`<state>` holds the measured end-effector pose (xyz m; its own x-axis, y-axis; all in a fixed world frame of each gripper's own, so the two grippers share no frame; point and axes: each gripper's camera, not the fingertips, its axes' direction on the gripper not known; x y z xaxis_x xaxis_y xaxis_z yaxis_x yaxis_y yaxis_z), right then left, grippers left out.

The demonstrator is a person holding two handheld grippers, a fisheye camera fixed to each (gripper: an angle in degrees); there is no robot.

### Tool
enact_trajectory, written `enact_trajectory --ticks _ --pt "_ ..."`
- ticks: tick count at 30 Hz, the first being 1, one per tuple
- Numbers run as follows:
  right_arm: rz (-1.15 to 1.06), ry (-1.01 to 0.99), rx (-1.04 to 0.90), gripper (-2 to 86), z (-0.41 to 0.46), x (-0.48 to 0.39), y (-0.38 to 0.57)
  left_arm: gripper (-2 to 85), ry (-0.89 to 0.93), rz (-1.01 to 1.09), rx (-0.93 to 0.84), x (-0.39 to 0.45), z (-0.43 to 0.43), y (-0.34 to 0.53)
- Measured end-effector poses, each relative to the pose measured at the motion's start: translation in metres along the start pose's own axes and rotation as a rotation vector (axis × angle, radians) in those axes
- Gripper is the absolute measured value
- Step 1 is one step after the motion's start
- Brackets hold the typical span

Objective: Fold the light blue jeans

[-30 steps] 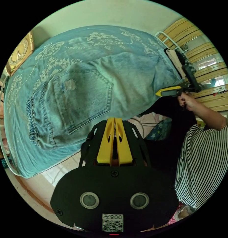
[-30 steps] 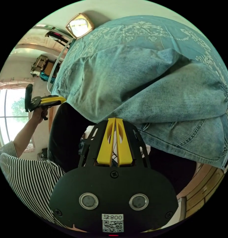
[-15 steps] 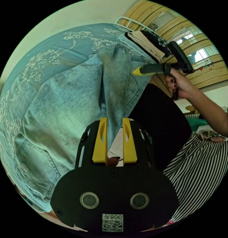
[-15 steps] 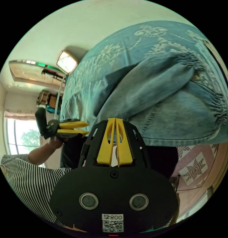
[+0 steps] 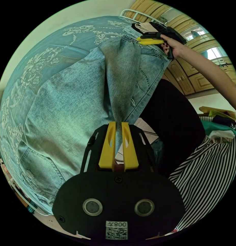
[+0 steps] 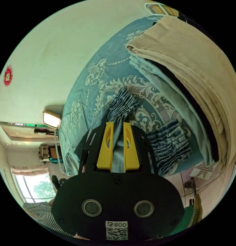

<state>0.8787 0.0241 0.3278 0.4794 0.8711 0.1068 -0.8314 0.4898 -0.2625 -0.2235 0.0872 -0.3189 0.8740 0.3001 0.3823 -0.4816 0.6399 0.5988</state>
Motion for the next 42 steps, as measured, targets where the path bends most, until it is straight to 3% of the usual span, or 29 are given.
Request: enact_trajectory --ticks 17,33,42 --pt "0.107 -0.062 -0.073 1.8 -0.031 0.058 -0.039 2.8 0.065 -0.037 0.015 0.019 -0.022 -0.038" --pt "-0.149 -0.203 0.11 1.1 -0.156 0.078 -0.018 2.3 0.081 0.026 0.093 0.047 -0.082 -0.073" --pt "-0.089 -0.195 0.17 1.1 -0.189 0.153 0.025 2.1 0.026 0.076 -0.011 0.069 -0.075 -0.106"
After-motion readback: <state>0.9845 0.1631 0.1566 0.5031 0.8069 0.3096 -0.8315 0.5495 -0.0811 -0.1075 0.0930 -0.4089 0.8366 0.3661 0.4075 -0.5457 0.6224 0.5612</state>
